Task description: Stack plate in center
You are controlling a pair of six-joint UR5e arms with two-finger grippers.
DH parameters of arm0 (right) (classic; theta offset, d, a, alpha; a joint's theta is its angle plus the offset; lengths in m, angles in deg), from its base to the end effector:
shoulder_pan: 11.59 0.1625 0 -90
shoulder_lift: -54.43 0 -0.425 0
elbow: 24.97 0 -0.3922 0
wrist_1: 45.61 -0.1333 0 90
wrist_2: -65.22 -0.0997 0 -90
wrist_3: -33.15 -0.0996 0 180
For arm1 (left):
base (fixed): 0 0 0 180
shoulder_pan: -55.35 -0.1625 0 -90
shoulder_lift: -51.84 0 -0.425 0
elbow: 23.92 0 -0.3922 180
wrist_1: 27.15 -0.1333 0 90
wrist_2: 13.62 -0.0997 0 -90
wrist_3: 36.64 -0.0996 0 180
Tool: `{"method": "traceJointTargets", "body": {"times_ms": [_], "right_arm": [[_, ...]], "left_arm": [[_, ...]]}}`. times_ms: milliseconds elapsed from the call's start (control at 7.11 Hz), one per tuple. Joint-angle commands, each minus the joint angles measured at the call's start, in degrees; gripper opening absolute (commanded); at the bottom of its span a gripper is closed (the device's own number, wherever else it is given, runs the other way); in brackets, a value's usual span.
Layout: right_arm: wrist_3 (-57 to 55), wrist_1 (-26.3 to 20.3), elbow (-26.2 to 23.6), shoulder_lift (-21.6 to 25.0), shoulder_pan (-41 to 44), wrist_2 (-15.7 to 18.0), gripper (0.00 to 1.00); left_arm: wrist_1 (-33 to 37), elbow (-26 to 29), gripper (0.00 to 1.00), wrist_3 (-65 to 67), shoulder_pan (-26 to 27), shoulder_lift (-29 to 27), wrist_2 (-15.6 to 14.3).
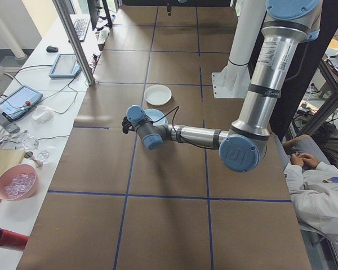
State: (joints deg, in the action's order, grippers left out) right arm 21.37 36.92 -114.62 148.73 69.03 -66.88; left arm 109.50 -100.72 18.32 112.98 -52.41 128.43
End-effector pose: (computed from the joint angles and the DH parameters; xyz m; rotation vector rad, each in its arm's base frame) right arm -0.0097 -0.4669 0.6870 -0.0887 -0.7308 0.0219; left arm 0.2799 -0.5438 0.5347 -0.0301 1.1437 0.0275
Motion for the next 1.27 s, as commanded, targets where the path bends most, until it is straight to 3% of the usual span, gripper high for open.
{"method": "traceJointTargets", "body": {"times_ms": [0,844,984,1125], "right_arm": [[0.0,0.0,0.0,0.0,0.0,0.0,1.0],[0.0,0.0,0.0,0.0,0.1,0.0,1.0],[0.0,0.0,0.0,0.0,0.0,0.0,1.0],[0.0,0.0,0.0,0.0,0.1,0.0,1.0]], "left_arm": [[0.1,-0.1,0.0,0.1,-1.1,0.0,-0.1],[-0.1,-0.4,0.0,-0.3,-1.0,0.7,-0.1],[-0.1,-0.4,0.99,-0.3,-1.0,0.7,-0.1],[0.0,-0.4,1.0,-0.1,-0.9,0.7,0.1]]}}
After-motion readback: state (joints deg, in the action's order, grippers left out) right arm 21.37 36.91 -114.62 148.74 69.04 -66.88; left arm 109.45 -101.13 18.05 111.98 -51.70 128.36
